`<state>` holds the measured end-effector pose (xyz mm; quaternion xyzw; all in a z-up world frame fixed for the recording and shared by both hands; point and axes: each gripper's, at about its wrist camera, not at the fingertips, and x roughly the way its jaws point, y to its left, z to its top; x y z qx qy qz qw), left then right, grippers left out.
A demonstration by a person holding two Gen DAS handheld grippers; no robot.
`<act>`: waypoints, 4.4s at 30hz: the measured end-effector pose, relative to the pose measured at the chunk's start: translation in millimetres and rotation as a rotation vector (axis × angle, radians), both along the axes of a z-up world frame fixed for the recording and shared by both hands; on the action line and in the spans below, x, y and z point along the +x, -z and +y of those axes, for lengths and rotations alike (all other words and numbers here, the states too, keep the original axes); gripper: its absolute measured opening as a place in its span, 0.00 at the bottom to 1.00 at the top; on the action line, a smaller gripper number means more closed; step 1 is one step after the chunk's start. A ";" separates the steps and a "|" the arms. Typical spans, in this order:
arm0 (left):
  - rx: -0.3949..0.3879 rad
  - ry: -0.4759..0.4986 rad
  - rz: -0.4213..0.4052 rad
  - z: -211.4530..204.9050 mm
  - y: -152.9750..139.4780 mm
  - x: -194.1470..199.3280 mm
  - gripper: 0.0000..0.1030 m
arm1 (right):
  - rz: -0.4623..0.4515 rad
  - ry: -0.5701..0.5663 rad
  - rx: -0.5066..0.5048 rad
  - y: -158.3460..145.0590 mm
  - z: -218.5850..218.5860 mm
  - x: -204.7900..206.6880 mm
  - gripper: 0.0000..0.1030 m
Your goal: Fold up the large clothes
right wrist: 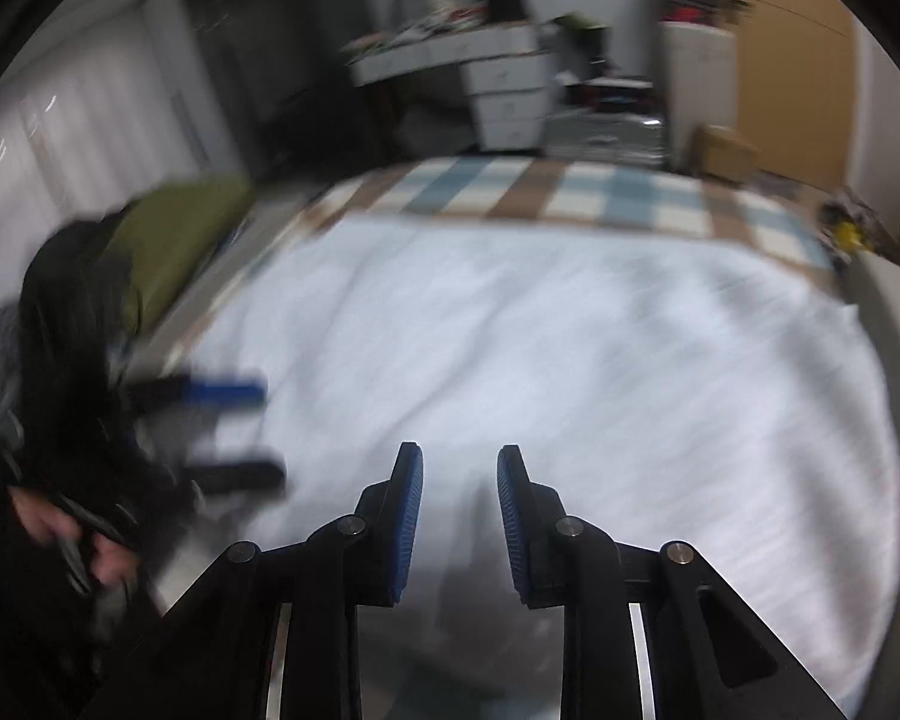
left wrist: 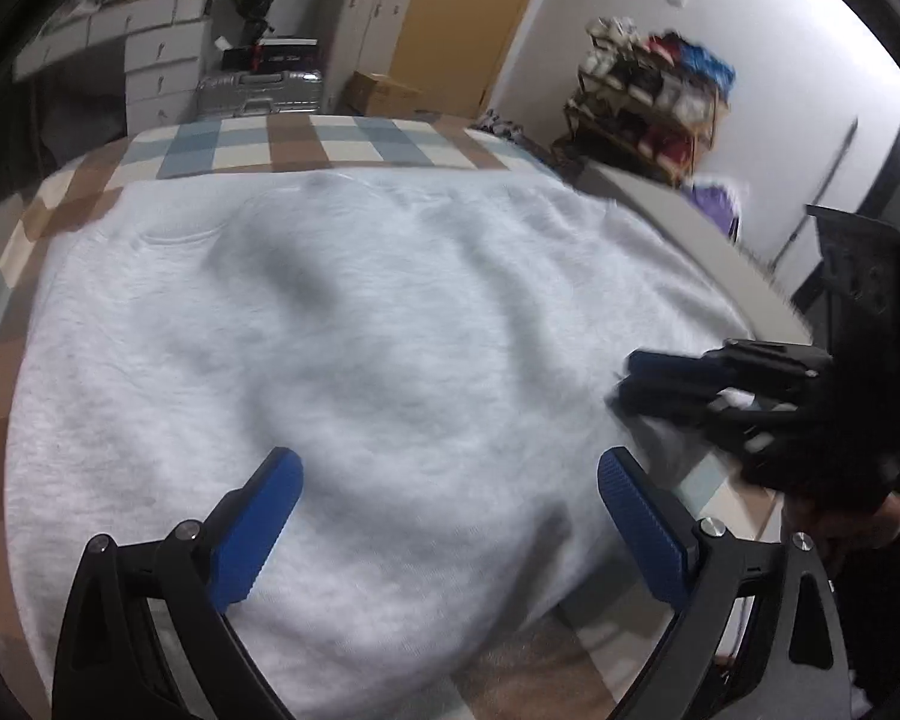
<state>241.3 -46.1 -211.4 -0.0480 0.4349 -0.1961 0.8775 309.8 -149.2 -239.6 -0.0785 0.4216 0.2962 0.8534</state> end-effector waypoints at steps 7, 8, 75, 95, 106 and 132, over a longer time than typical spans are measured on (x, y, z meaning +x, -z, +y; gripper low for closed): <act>0.121 -0.010 0.087 -10.2 20.8 8.2 0.98 | 0.095 0.126 0.200 2.5 -44.1 3.7 0.19; 0.107 -0.016 0.089 -7.3 13.3 5.4 0.96 | 0.061 0.151 0.196 -4.7 -52.8 1.9 0.20; -0.107 -0.461 -0.096 74.9 20.6 -26.0 0.47 | 0.153 -0.152 0.138 -105.2 165.6 61.0 0.68; 0.281 -0.238 -0.249 26.7 15.1 -24.4 0.32 | 0.366 -0.391 -0.720 39.5 389.0 100.2 0.24; 0.216 -0.411 -0.242 83.2 5.6 -45.5 0.76 | 0.404 -0.325 -0.375 -0.4 339.5 112.0 0.15; 0.275 -0.074 -0.603 53.1 -172.7 -63.8 0.04 | 0.199 -0.320 0.646 -188.5 137.9 114.4 0.12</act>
